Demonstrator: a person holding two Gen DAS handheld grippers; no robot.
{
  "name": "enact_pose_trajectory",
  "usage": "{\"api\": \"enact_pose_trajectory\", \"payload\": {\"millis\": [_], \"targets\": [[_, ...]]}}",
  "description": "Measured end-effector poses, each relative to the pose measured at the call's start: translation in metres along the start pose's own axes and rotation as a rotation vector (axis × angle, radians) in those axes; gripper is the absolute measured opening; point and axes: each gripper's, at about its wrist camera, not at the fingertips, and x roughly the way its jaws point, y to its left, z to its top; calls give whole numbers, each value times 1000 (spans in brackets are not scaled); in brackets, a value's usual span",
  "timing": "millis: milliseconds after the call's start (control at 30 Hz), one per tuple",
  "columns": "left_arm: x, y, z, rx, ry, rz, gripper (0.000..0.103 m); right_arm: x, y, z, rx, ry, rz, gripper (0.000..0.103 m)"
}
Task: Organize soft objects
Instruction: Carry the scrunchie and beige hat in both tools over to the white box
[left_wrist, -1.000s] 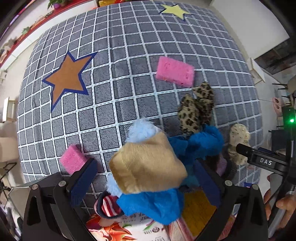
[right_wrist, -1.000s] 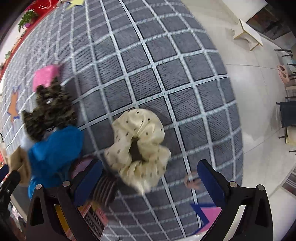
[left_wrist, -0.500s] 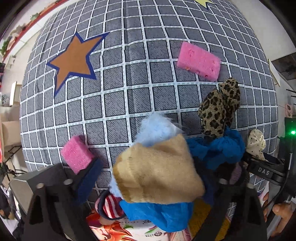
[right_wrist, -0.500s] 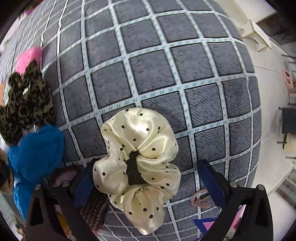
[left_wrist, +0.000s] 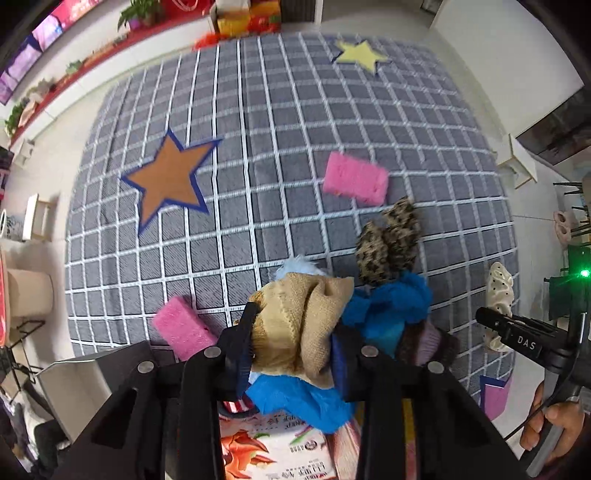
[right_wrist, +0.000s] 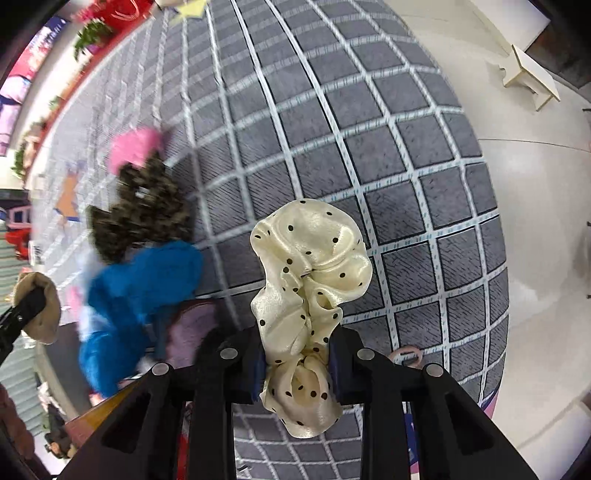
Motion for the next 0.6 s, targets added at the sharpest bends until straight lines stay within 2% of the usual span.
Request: {"api": "enact_pose_trajectory", "payload": {"millis": [100,133,200,233,367,467,500,533,600], "targets": [[8,-3,28,24,-30,-16,38,-26,-3,-7,15,18,74,28],[11,-7,32,36,-42,-14,38,-31,-9,-6,20,6,61,28],[14,10,51,75,-81,-10,38,-44,-17,-9,29,-4,64,28],[14,16,45,91,-93,-8,38,-48,-17,-17,30,-8,73,28],[32,-8,71,169,-99,-29,38,-62,-17,-34,35,-22,44,28],[67,-30,97,225,-86,-88,38,-75,-18,-46,24,-26,5,28],[56,-54,102,252,-104,-73,38,-79,-17,-48,16,-29,-7,28],[70,-53,119,279,-106,-77,38,-81,-16,-50,11,-28,-16,28],[73,-64,120,319,-131,-98,38,-86,-15,-54,-2,-27,-30,28]]}}
